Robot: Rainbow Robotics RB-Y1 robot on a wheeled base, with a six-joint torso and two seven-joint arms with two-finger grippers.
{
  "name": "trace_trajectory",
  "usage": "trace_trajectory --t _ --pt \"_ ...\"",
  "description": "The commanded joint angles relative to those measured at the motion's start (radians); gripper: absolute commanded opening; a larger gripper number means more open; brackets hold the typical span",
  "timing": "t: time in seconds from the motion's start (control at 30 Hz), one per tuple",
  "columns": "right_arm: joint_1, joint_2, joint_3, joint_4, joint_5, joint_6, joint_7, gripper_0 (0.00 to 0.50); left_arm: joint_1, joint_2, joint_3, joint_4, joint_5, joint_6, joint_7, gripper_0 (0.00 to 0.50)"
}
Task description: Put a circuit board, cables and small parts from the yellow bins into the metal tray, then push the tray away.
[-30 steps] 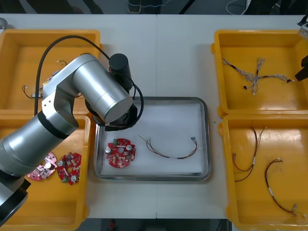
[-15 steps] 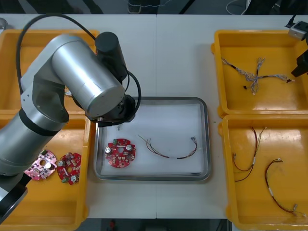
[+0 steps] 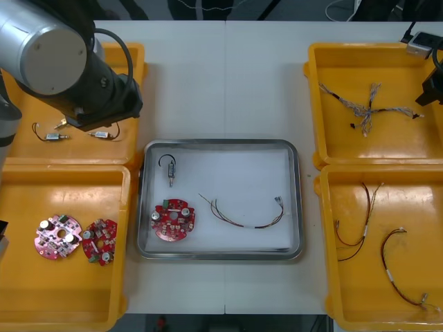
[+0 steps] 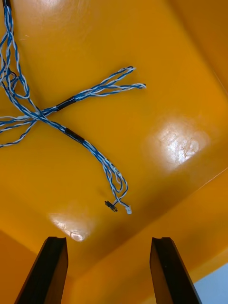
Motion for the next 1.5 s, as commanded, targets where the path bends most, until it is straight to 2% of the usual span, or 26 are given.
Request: trace_trajectory --t 0.03,0.33,0.47,0.6,0.97,1.5 --pt "-0.054 0.018 0.041 -0.006 -0.018 -0.049 0.061 0.500 -0.063 0.083 0.056 0.077 0.008 0.009 0.063 0.500" --pt "-0.061 0.045 0.043 0.097 -0.059 -0.164 0.175 0.500 -0.106 0.135 0.160 0.255 -0.018 0.009 0.065 0.500" --pt "-0.063 0.047 0.043 0.164 -0.139 -0.230 0.175 0.500 -0.124 0.138 0.197 0.355 -0.046 0.009 0.076 0.500" --pt "-0.063 0.055 0.043 0.207 -0.176 -0.272 0.175 0.500 -0.137 0.137 0.221 0.438 -0.075 0.009 0.088 0.500" --pt "-0.063 0.065 0.129 0.213 -0.176 -0.307 0.175 0.500 -0.223 0.137 0.234 0.740 -0.141 -0.104 0.117 0.500" --pt "-0.083 0.081 0.133 0.213 -0.144 -0.310 0.175 0.500 -0.226 0.137 0.188 0.924 -0.155 -0.258 0.117 0.500"
